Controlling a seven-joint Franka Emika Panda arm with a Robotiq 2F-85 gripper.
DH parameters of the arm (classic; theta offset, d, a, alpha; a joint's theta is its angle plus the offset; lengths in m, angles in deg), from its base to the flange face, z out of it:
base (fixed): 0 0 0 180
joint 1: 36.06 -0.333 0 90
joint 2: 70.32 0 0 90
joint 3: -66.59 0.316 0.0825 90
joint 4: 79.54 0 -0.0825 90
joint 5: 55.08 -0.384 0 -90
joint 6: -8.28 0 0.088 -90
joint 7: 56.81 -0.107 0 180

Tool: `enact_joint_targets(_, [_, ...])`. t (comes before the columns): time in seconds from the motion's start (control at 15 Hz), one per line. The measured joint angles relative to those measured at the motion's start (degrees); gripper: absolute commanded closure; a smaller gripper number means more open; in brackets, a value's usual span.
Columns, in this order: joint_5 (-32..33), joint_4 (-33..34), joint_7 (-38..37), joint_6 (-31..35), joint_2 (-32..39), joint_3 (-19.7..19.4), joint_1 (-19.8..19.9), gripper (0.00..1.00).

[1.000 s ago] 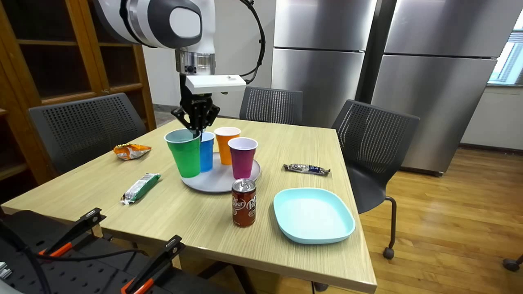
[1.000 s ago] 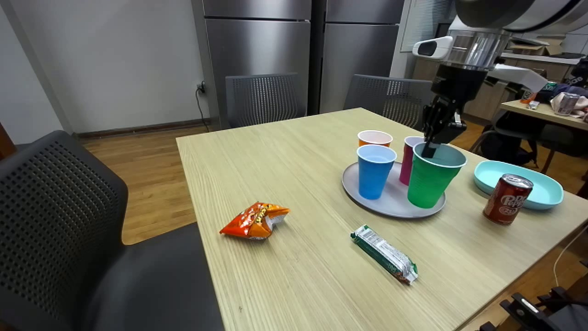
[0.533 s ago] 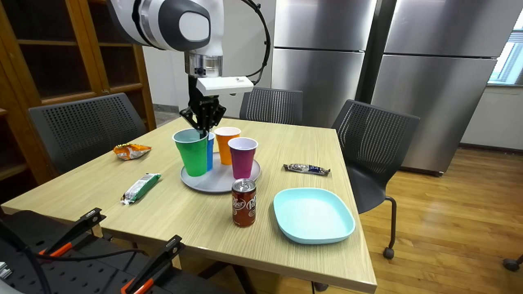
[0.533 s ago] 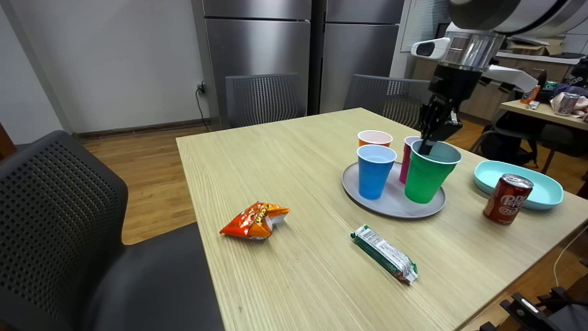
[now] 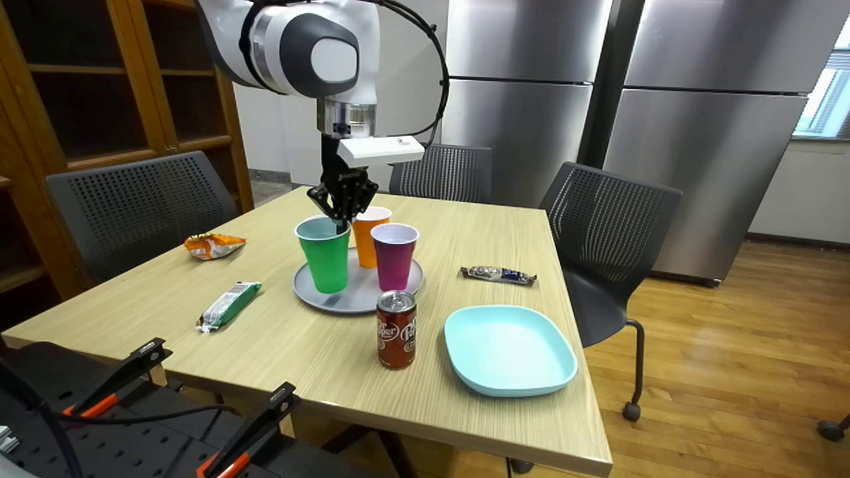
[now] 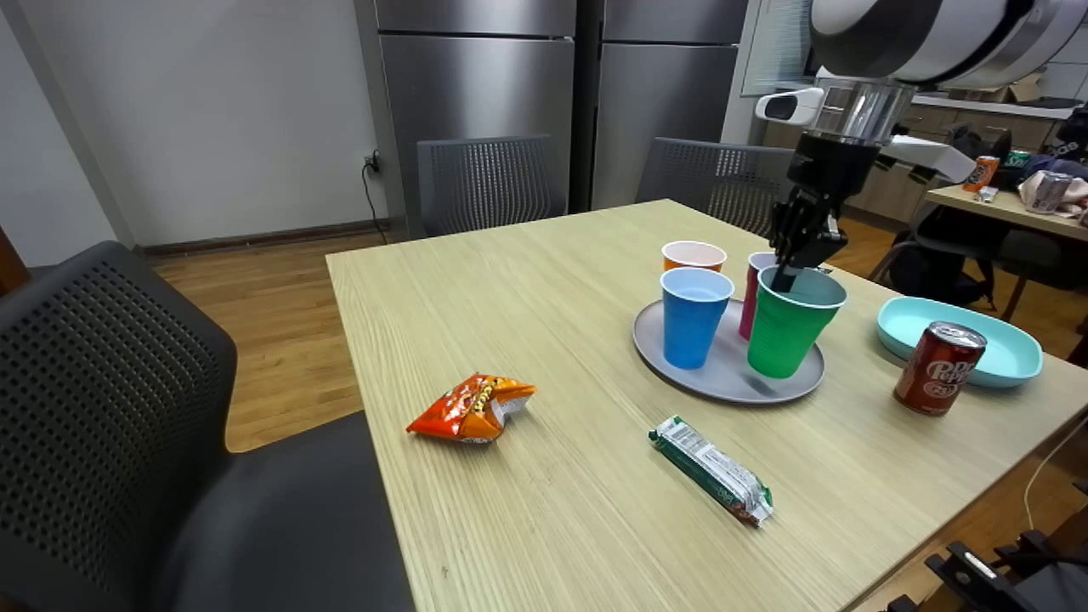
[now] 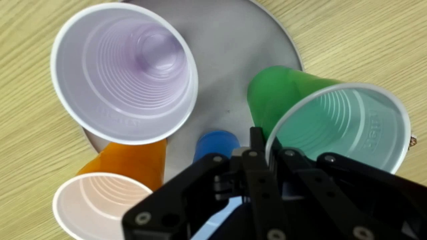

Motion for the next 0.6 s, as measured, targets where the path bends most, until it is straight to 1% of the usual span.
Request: enact_joint_targets(0.6, [0.0, 1.39, 1.29, -0.04, 2.7, 0.22, 1.02, 0.99])
